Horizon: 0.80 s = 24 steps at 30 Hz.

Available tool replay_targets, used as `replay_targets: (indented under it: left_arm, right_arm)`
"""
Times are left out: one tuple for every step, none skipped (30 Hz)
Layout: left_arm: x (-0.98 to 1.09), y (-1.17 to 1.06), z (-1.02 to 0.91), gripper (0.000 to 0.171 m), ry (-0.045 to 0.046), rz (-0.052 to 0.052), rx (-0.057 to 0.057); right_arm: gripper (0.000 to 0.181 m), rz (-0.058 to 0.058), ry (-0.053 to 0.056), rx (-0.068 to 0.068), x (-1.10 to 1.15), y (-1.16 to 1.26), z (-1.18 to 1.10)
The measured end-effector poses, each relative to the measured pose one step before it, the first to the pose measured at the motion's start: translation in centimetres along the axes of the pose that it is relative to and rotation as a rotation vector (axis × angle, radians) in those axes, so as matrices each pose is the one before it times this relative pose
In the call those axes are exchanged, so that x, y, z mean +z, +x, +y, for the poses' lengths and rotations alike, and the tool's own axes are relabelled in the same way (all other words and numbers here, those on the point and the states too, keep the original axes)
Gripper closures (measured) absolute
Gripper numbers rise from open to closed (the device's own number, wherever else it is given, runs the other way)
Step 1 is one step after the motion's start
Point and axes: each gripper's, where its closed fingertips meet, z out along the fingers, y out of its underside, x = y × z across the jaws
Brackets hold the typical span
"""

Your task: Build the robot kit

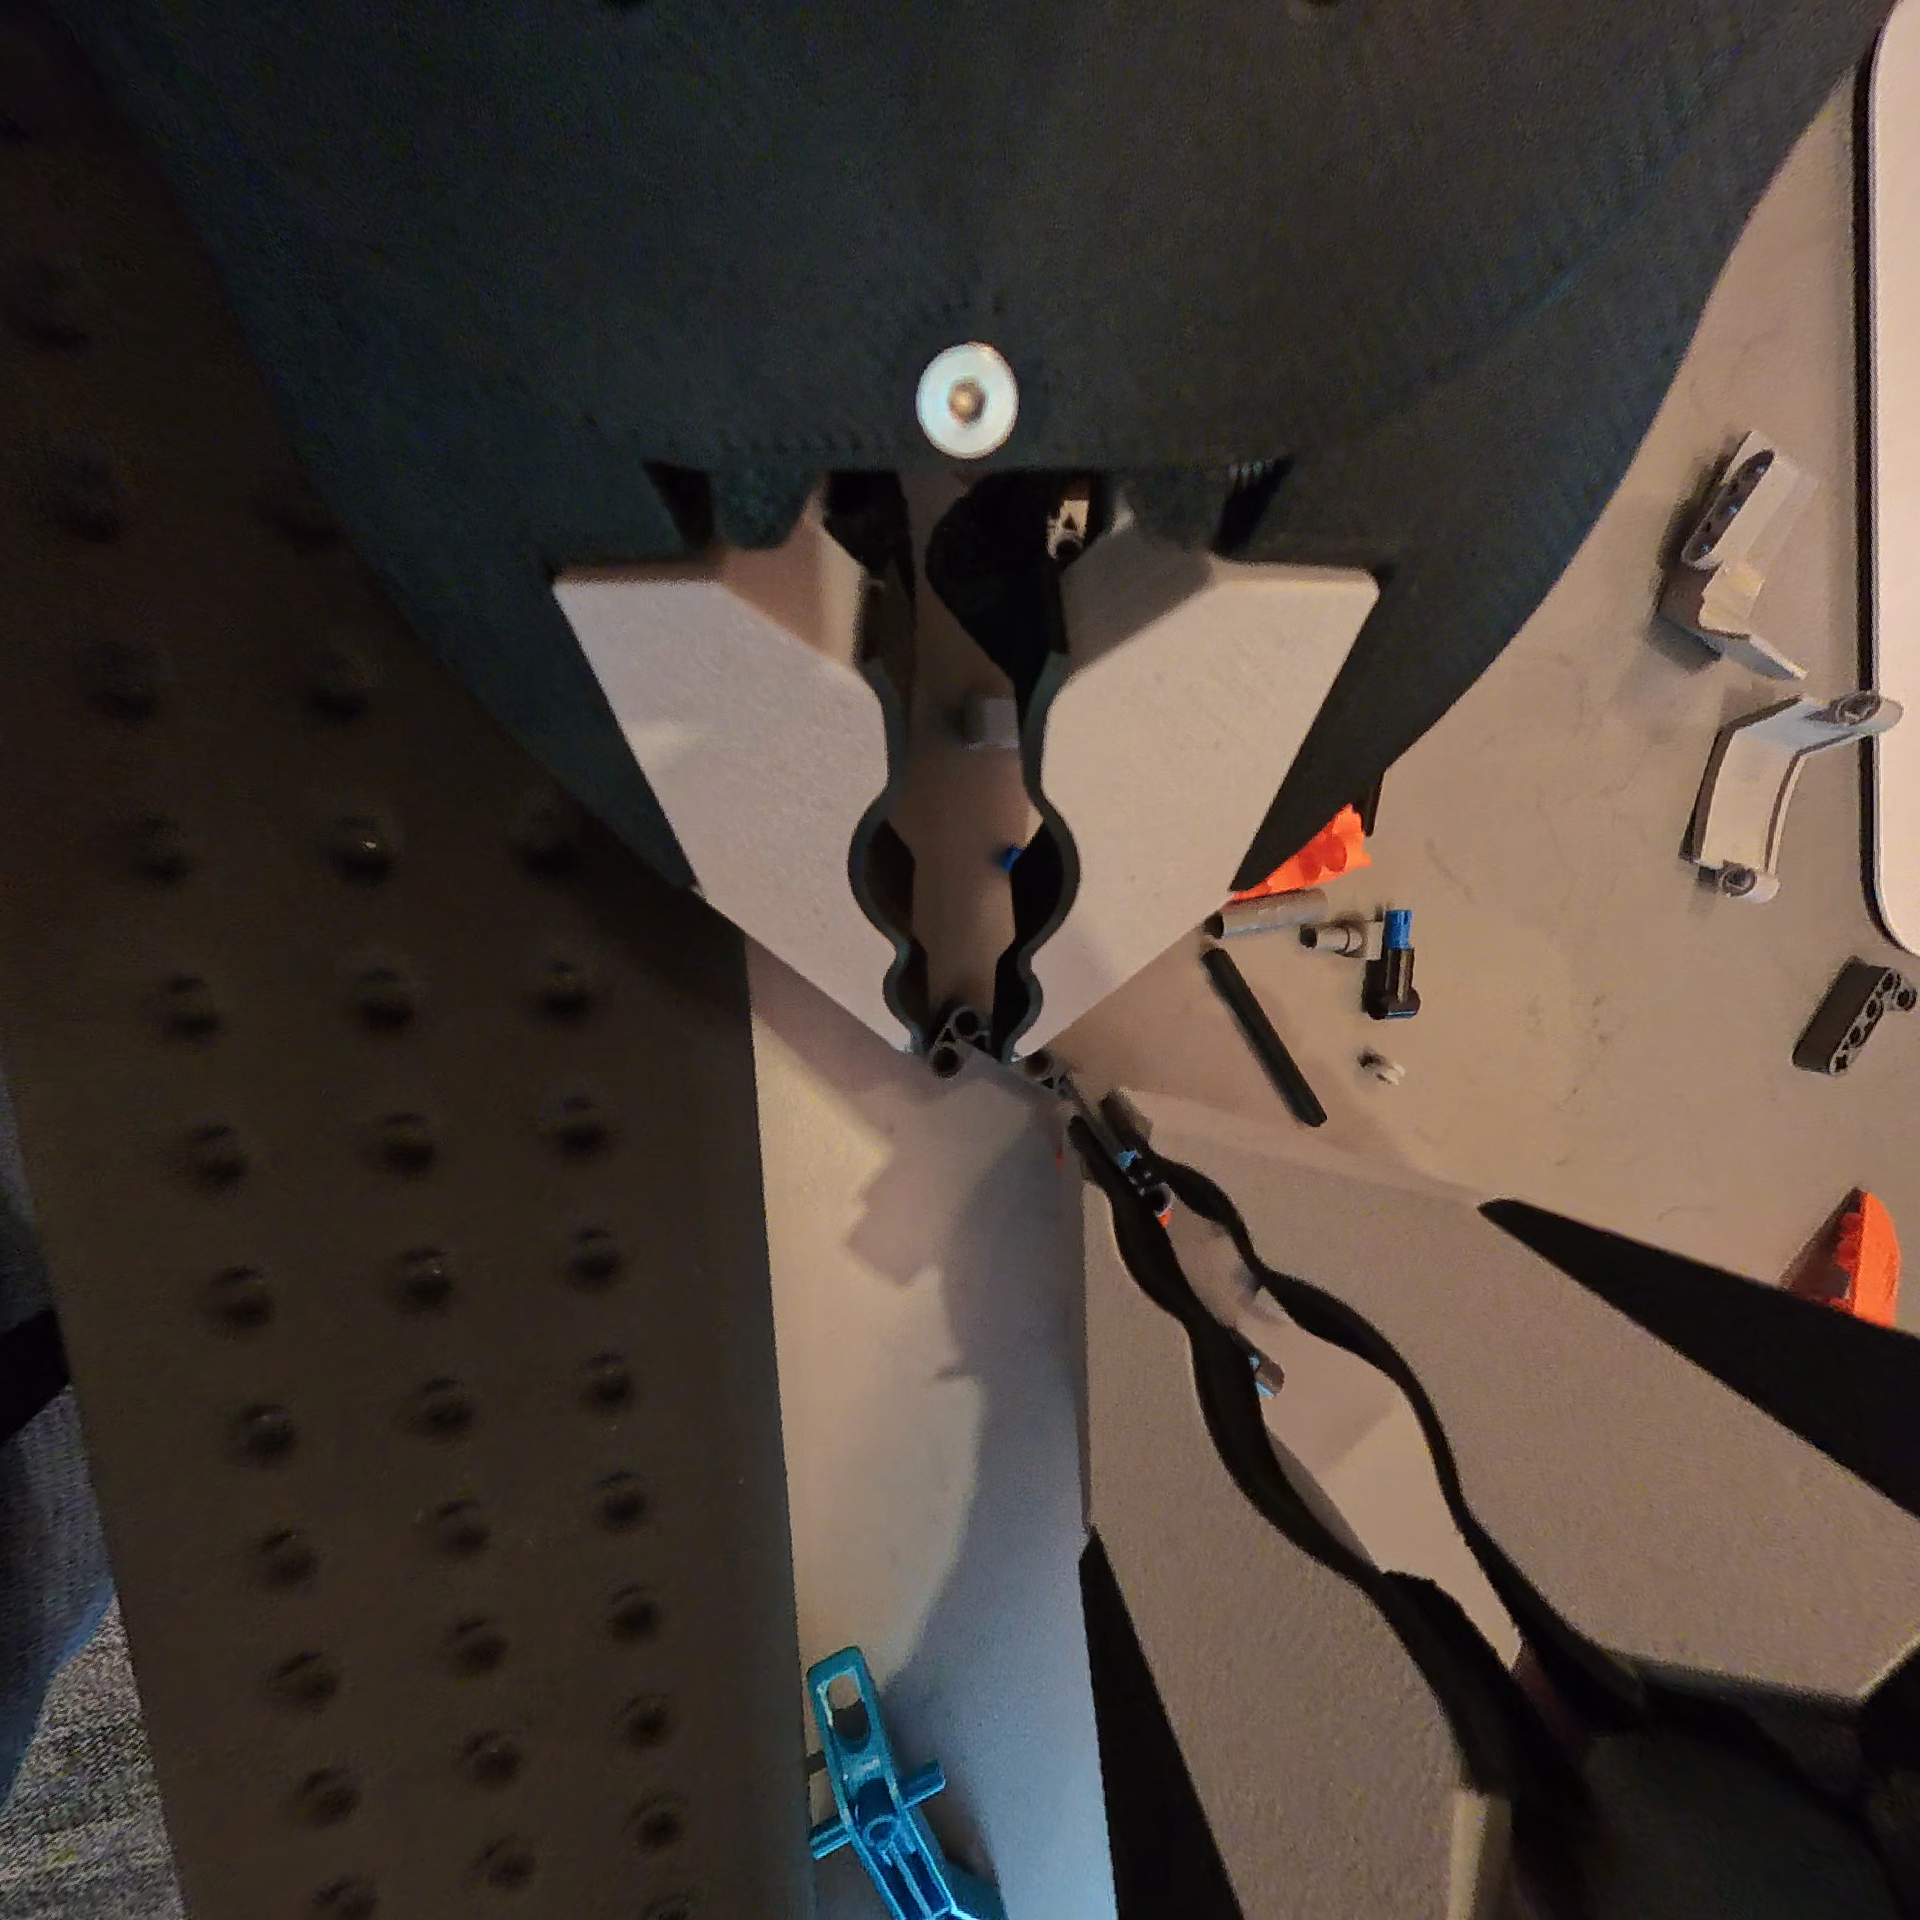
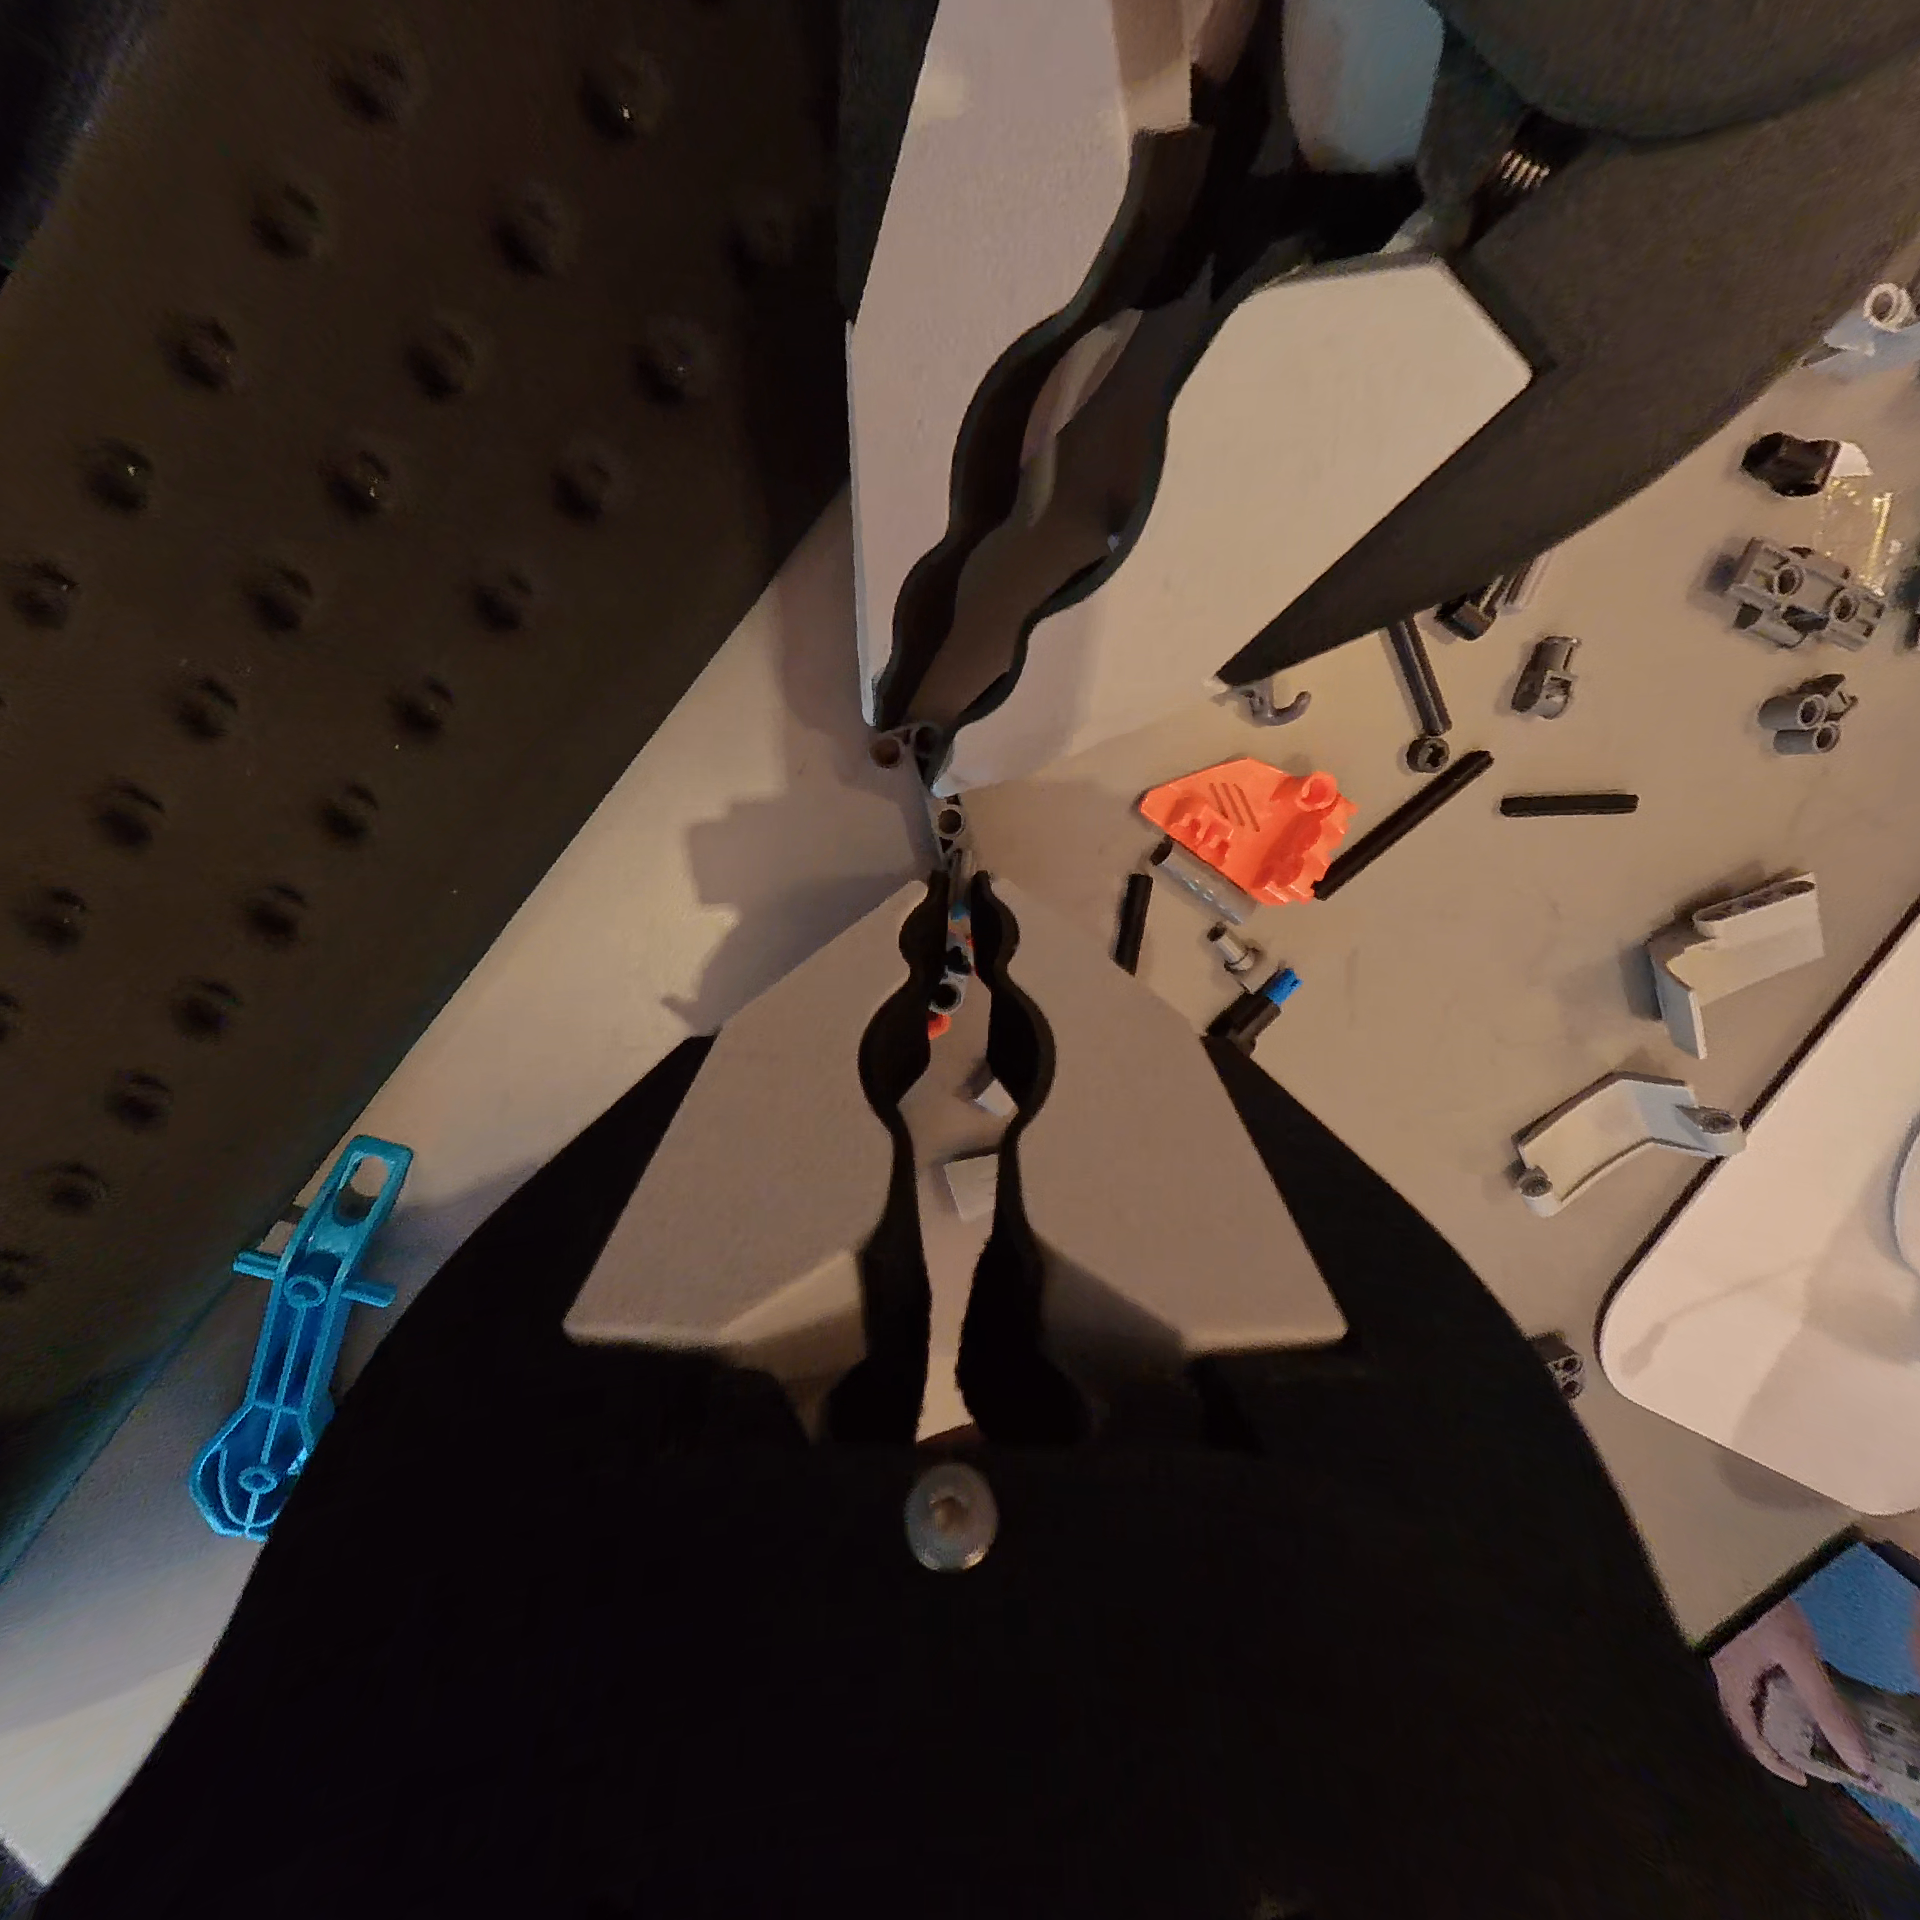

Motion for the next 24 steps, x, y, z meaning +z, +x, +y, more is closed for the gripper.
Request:
replay_targets:
  left_arm:
    - [-0.055,0.065,0.032,0.160,0.00197,0.0060,-0.0022]
    - [-0.038,0.032,0.019,0.161,0.00197,0.0044,-0.0034]
    - [-0.031,0.045,0.008,0.160,0.00089,0.0024,0.0009]
    - [-0.008,0.011,0.005,0.160,0.00009,0.0006,0.0010]
    - [-0.003,0.009,-0.003,0.160,0.00000,-0.0004,0.0006]
    - [-0.012,0.032,0.000,0.160,-0.00052,0.0002,0.0029]
    - [-0.018,0.049,0.004,0.160,-0.00030,0.0029,-0.0002]
    - [-0.005,-0.002,0.012,0.161,0.00118,0.0013,-0.0026]
    - [-0.002,0.018,0.003,0.161,0.00043,0.0016,-0.0008]
    - [-0.006,-0.004,-0.004,0.161,-0.00006,0.0004,-0.0004]
    - [0.009,0.005,0.003,0.161,0.00024,-0.0002,-0.0008]
    - [-0.001,-0.003,-0.002,0.161,0.00007,-0.0008,0.0002]
    - [0.000,0.007,0.001,0.161,-0.00067,-0.0001,0.0003]
    - [0.004,-0.004,-0.003,0.161,0.00033,0.0005,0.0002]
    - [0.007,-0.003,-0.006,0.161,0.00059,0.0006,-0.0012]
    - [0.002,-0.032,0.031,0.162,-0.00146,-0.0010,-0.0014]
    - [-0.013,-0.127,0.075,0.162,-0.00232,-0.0036,-0.0027]
    - [-0.036,-0.068,0.068,0.162,0.00028,-0.0006,-0.0042]
    - [-0.028,-0.017,0.039,0.162,0.00143,0.0013,-0.0020]
    - [-0.006,0.002,0.003,0.162,0.00026,-0.0004,0.0003]
    - [0.003,-0.006,-0.005,0.162,-0.00029,-0.0010,0.0003]
    - [-0.011,-0.001,0.010,0.162,0.00037,-0.0003,-0.0006]
    - [-0.039,0.009,0.028,0.162,0.00025,0.0008,-0.0002]
    - [-0.024,-0.011,0.034,0.162,0.00053,0.0008,-0.0011]
  right_arm:
    - [0.179,-0.0061,0.0049,0.0032,0.011,-0.055,-0.040]
    - [0.179,-0.0050,0.0017,0.0016,0.008,-0.060,0.027]
    - [0.180,-0.0069,0.0003,-0.0014,-0.011,-0.108,0.059]
    - [0.180,-0.0016,0.0001,0.0025,0.023,-0.036,0.058]
    - [0.180,0.0015,0.0023,-0.0009,-0.001,0.000,0.007]
    - [0.180,0.0018,0.0030,-0.0013,0.009,0.028,-0.039]
    - [0.180,-0.0006,0.0029,-0.0011,0.036,-0.010,-0.058]
    - [0.180,0.0003,-0.0023,-0.0018,-0.006,-0.012,-0.008]
    - [0.180,0.0025,-0.0032,-0.0040,-0.002,0.027,-0.030]
    - [0.180,0.0045,-0.0052,-0.0049,0.008,0.031,-0.024]
    - [0.180,0.0048,-0.0085,-0.0055,-0.005,0.004,0.004]
    - [0.180,0.0062,-0.0095,-0.0052,-0.007,0.006,-0.011]
    - [0.180,0.0091,-0.0094,-0.0085,0.003,0.055,-0.025]
    - [0.180,0.0044,-0.0096,-0.0040,0.001,0.008,-0.001]
    - [0.180,0.0053,-0.0072,-0.0046,-0.015,0.027,0.000]
    - [0.180,0.0015,-0.0039,-0.0035,-0.019,-0.030,-0.024]
    - [0.180,-0.0109,-0.0061,-0.0034,0.027,-0.250,0.015]
    - [0.180,0.0071,-0.0133,-0.0058,0.095,0.027,0.146]
    - [0.180,0.0066,-0.0137,-0.0031,0.147,0.070,0.144]
    - [0.180,0.0057,-0.0013,-0.0054,0.111,0.072,-0.041]
    - [0.180,0.0006,0.0015,0.0004,0.006,0.028,-0.029]
    - [0.180,0.0051,-0.0007,0.0012,-0.062,0.112,0.070]
    - [0.180,0.0069,0.0047,0.0027,-0.114,0.134,0.024]
    - [0.180,0.0068,0.0102,0.0017,-0.091,0.145,-0.073]
